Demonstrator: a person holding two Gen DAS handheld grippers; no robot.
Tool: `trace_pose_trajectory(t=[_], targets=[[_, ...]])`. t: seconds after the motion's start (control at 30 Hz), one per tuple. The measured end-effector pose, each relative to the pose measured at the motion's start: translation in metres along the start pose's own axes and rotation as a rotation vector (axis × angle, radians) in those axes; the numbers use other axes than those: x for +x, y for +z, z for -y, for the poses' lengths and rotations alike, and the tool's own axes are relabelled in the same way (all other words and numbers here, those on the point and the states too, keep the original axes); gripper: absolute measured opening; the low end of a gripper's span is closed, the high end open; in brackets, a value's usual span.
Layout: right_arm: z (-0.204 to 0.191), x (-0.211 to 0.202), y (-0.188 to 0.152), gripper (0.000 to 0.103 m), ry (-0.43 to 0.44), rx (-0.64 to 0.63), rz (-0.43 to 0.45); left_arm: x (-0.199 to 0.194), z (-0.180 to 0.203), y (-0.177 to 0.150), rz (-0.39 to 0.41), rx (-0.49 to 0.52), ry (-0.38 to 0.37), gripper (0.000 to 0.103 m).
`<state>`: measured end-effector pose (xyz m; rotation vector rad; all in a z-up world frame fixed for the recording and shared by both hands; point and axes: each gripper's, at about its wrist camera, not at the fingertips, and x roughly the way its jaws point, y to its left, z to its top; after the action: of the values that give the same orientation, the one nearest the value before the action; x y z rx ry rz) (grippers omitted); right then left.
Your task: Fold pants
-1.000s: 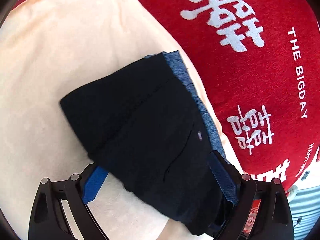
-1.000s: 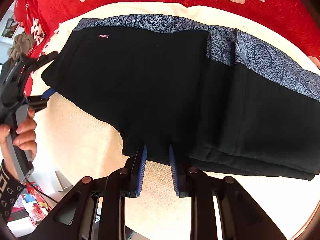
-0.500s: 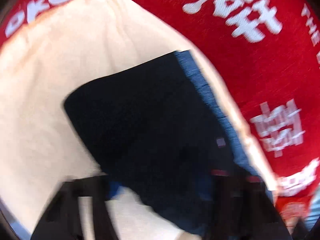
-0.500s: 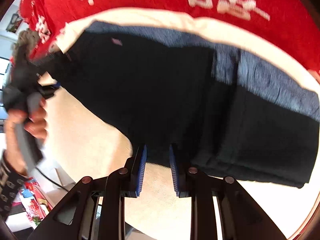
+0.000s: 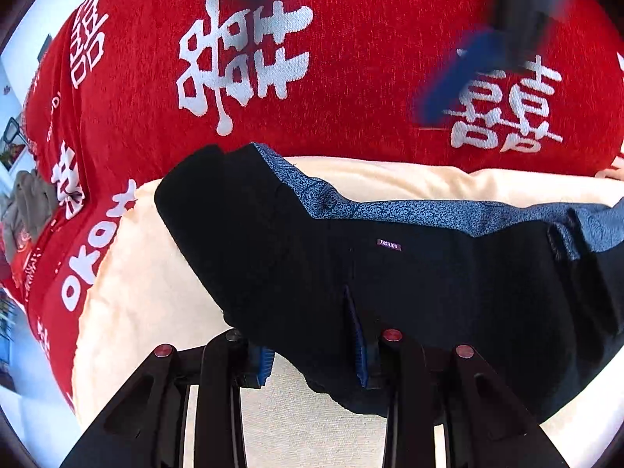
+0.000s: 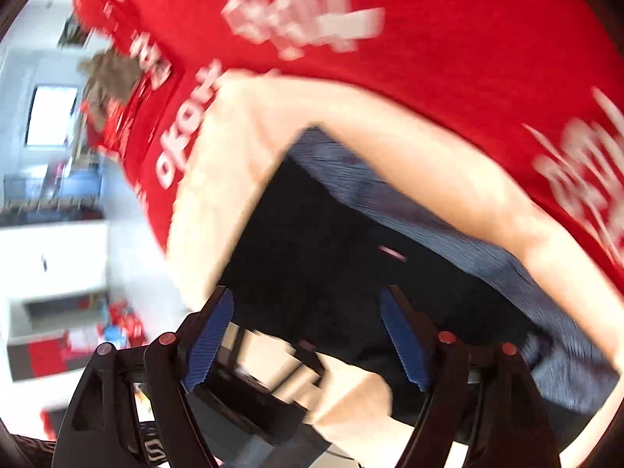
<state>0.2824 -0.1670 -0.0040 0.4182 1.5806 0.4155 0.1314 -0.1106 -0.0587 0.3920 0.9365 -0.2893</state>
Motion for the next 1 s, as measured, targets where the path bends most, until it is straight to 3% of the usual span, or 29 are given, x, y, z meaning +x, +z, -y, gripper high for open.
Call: trace_pose_trajectory(t=[0.17, 0.37, 0.4, 0.43, 0.47, 0.57, 0.77, 1.0], targets=[[-0.044, 0.052, 0.038, 0.082, -0.083, -0.097, -0.157, -0.002, -0.005, 0.0, -0.01, -0.001, 0.012, 0.033], [-0.053, 0.089, 0.046, 0.081, -0.196, -0.147, -0.261, -0.004, 0.005, 0.001, 0.003, 0.035, 0.038, 0.033], [-0.052, 0.094, 0.045, 0.077, -0.215, -0.159, -0.28, -0.005, 0.006, 0.001, 0.003, 0.04, 0.041, 0.033], [-0.049, 0.097, 0.042, 0.041, -0.218, -0.173, -0.292, -0.006, 0.007, 0.001, -0.001, 0.043, 0.038, 0.033], [-0.046, 0.097, 0.039, 0.024, -0.216, -0.182, -0.298, -0.006, 0.008, 0.002, -0.009, 0.043, 0.031, 0.033], [-0.036, 0.077, 0.031, 0.018, -0.21, -0.176, -0.227, -0.018, 0.016, 0.006, 0.023, 0.074, 0.015, 0.034], [0.01, 0.008, -0.003, 0.018, -0.008, -0.077, -0.062, -0.054, 0.041, 0.026, 0.086, 0.107, -0.046, 0.034], [0.081, -0.094, -0.084, 0.018, 0.193, 0.043, 0.187, -0.117, 0.093, 0.053, 0.144, 0.118, -0.262, 0.034]])
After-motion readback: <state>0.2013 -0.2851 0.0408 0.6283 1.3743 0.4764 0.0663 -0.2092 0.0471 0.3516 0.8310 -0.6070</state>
